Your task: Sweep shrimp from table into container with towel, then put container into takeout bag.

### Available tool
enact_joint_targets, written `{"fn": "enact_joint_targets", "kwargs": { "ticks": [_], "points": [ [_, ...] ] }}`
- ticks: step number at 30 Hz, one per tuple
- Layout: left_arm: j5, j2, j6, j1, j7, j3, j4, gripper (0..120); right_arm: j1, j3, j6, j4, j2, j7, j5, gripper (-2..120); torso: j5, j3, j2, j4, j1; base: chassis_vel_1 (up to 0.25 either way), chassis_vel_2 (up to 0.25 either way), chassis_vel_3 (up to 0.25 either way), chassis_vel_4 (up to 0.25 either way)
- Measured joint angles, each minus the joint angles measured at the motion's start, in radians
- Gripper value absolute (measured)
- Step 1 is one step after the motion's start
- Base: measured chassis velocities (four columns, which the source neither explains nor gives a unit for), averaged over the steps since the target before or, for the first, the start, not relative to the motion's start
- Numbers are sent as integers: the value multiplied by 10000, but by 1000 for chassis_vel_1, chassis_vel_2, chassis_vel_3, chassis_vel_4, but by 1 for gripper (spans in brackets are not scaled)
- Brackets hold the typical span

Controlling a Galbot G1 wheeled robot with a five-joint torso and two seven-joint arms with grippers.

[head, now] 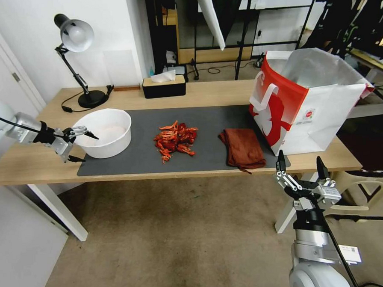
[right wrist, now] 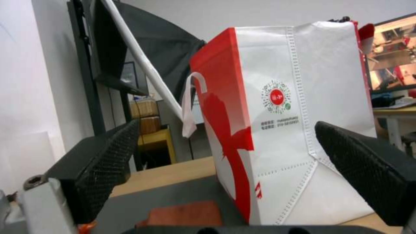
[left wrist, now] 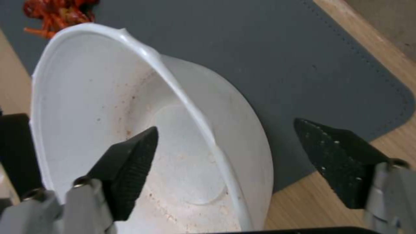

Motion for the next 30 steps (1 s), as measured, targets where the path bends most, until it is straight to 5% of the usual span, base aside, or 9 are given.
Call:
{"fn": "enact_joint_targets", "kwargs": {
  "ticks": [14, 22, 30],
  "points": [
    [598, -746, 10, -821, 967, 748, 439, 28, -176, -58, 247, 18, 213, -20, -129, 100, 1, -1, 0, -4, 1, 0, 0, 0, 0],
    [441, -828, 17, -1020, 1150, 1051, 636, 0, -46, -124, 267, -68, 274, -6, -168, 100, 1, -1, 0, -1, 0, 0, 0, 0, 0],
    [140, -836, 25, -1214, 1842, 1092, 571, 0, 66, -145, 178, -68, 237, 24, -170, 100, 0, 0, 0, -1, 1, 0, 0, 0, 0]
  ]
}}
